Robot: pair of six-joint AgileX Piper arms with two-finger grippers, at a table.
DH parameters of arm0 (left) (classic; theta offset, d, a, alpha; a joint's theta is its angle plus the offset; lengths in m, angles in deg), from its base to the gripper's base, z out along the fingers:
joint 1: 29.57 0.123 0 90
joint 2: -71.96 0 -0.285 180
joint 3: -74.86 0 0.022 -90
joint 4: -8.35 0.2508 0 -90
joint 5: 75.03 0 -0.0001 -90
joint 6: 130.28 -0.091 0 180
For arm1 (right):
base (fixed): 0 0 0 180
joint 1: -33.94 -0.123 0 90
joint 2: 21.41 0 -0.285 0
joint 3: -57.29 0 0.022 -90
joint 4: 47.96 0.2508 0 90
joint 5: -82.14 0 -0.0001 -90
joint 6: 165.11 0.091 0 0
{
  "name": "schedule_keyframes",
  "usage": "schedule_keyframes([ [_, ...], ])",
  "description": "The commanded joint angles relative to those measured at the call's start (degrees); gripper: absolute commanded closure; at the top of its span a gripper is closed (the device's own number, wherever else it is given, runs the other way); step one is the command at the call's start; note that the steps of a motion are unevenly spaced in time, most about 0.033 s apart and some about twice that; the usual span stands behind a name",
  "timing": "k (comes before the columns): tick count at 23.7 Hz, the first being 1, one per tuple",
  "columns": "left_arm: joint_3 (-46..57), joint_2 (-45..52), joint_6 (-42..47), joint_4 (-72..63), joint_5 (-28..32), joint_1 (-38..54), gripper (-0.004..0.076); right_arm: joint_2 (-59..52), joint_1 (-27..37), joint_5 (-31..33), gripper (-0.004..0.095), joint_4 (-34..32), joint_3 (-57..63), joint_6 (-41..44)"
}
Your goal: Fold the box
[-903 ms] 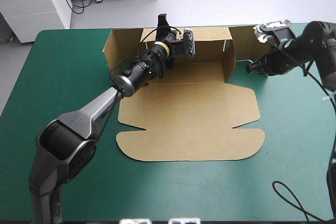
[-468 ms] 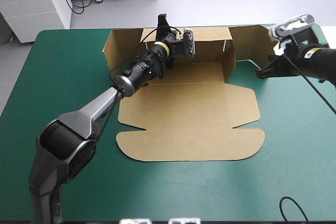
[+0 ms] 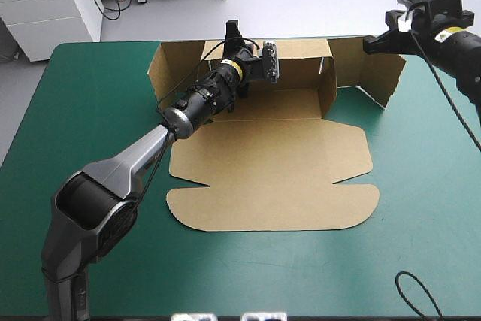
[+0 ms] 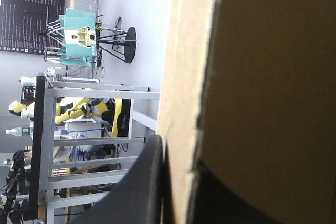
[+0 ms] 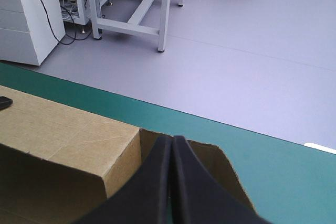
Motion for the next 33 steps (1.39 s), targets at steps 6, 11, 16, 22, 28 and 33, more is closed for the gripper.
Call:
schedule_keyframes([
  [6,-1.2,3.0,1.4,-1.4,0.6,-0.5,0.0708,14.1,0.5,6.7,0.0927,1.0,-13.0,5.0],
  [11,-1.2,3.0,1.4,-1.4,0.6,-0.5,0.0708,21.2,0.5,8.9,0.0927,1.4,-15.6,7.3],
  [16,-1.2,3.0,1.4,-1.4,-0.5,-0.5,0.0708,25.6,0.5,10.8,0.0927,1.7,-16.3,7.3],
  [22,-1.2,3.0,1.0,-1.4,-0.6,-0.5,0.0708,26.6,0.5,26.8,0.0927,-5.5,-16.1,10.0],
  [28,-1.2,3.0,1.3,-1.4,-0.7,-0.5,0.0708,20.2,0.5,36.4,0.0925,1.6,-11.5,3.5],
  [33,-1.2,3.0,1.3,-1.7,-0.9,-0.5,0.0708,7.6,0.5,30.3,0.0926,3.5,-1.1,0.6],
])
